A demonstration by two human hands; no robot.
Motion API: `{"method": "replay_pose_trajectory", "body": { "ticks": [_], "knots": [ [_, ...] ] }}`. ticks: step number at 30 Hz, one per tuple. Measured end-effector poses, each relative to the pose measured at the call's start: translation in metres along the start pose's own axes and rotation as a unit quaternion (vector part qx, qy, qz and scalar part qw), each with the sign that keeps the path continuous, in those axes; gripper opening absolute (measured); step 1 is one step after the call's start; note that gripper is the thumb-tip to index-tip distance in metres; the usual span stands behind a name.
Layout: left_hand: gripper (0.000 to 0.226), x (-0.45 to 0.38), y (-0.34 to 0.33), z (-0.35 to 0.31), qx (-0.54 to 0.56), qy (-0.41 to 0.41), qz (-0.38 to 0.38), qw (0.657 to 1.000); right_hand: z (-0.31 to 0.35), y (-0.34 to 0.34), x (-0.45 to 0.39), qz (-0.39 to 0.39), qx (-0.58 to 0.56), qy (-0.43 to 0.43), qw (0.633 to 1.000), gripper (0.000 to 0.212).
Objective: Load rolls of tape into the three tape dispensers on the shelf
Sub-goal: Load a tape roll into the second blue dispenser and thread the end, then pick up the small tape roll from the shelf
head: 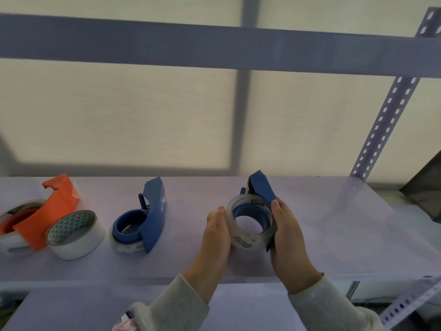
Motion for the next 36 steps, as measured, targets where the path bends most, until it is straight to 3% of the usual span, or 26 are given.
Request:
{"method": "replay_pose_trajectory", "body": {
  "ticks": [2, 5, 11, 14, 16, 17, 20, 22, 23, 25, 28, 29, 32, 36],
  "knots": [
    [0.033, -0.002, 0.003, 0.003, -0.085, -0.030, 0.014, 0.996, 0.004, 0.004, -0.006, -0.004, 0.023, -0.004, 1.000, 0.033],
    [0.036, -0.002, 0.008, -0.003, -0.228, -0.085, 0.054, 0.968, 0.003, 0.008, -0.010, -0.013, 0.024, -0.018, 0.999, 0.032],
    [0.044, -0.008, 0.026, -0.010, -0.455, -0.163, 0.092, 0.871, -0.008, 0.011, -0.014, -0.020, 0.072, -0.014, 0.997, 0.024],
    [0.042, 0.001, 0.040, -0.020, -0.511, -0.216, 0.099, 0.826, -0.004, 0.015, -0.006, -0.107, 0.151, 0.068, 0.980, 0.026],
    [0.036, 0.016, 0.057, -0.038, -0.459, -0.258, 0.015, 0.850, 0.009, 0.004, 0.019, -0.160, 0.189, 0.233, 0.940, 0.024],
    [0.033, 0.024, 0.071, -0.048, -0.406, -0.282, -0.056, 0.867, 0.013, -0.008, 0.032, -0.133, 0.177, 0.301, 0.928, 0.023],
    [0.019, 0.043, 0.122, -0.073, -0.253, -0.329, -0.262, 0.871, 0.004, -0.053, 0.064, 0.035, 0.145, 0.343, 0.928, 0.016],
    [0.009, 0.043, 0.163, -0.077, -0.204, -0.309, -0.354, 0.859, -0.014, -0.086, 0.080, 0.135, 0.208, 0.355, 0.902, 0.013],
    [0.009, 0.042, 0.183, -0.076, -0.186, -0.283, -0.389, 0.857, -0.027, -0.101, 0.084, 0.180, 0.237, 0.331, 0.895, 0.013],
    [0.019, 0.037, 0.215, -0.070, -0.159, -0.215, -0.430, 0.863, -0.056, -0.134, 0.089, 0.291, 0.263, 0.183, 0.901, 0.020],
    [0.028, 0.032, 0.240, -0.062, -0.140, -0.150, -0.414, 0.887, -0.095, -0.178, 0.093, 0.394, 0.299, -0.032, 0.868, 0.046],
    [0.027, 0.030, 0.243, -0.060, -0.130, -0.143, -0.397, 0.897, -0.103, -0.192, 0.093, 0.404, 0.291, -0.074, 0.864, 0.051],
    [0.021, 0.026, 0.253, -0.059, -0.096, -0.136, -0.365, 0.916, -0.112, -0.226, 0.090, 0.408, 0.194, -0.115, 0.885, 0.040],
    [0.038, 0.025, 0.268, -0.055, -0.098, -0.112, -0.346, 0.926, -0.125, -0.250, 0.086, 0.358, 0.153, -0.136, 0.911, 0.049]
  ]
}}
Point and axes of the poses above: each hand's wrist, its own x-axis away from the middle knuckle, its own y-axis out of the back of the hand, z = x × y, the point moved 3 cm from there along -x, towards the middle knuckle, and after that the axes turned 10 degrees about -y, right-handed, at the moved point
